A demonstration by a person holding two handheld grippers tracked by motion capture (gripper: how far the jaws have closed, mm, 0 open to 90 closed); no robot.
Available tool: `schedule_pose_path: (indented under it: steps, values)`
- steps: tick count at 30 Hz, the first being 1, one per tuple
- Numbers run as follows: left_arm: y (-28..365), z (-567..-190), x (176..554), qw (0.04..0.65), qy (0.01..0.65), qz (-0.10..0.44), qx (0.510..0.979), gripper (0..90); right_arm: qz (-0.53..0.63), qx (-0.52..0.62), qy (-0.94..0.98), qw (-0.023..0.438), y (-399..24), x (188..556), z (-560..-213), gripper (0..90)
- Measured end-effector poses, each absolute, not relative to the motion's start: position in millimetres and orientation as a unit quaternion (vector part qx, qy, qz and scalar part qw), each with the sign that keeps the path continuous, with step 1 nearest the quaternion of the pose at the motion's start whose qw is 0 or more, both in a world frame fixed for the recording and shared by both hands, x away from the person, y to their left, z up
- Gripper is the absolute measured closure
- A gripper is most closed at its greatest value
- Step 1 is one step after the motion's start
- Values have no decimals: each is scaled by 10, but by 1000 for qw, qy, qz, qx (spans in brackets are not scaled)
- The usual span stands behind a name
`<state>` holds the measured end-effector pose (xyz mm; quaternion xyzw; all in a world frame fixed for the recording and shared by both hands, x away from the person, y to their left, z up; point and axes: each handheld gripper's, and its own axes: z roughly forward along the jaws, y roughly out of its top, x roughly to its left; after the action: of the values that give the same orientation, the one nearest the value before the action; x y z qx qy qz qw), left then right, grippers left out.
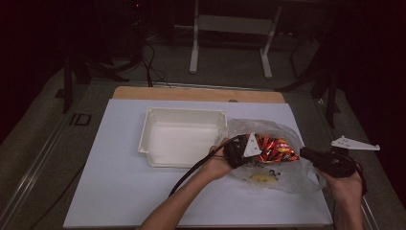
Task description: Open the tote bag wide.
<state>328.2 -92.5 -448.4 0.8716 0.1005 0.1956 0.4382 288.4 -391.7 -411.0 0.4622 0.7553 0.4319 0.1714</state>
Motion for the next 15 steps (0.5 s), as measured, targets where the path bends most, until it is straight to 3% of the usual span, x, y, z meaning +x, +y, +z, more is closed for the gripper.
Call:
schedule_pose_path:
  steps: [15]
  values:
    - [-859, -4354, 3216, 458, 104, 187, 863, 891, 369, 468, 778, 200, -3747, 2931, -4420, 799]
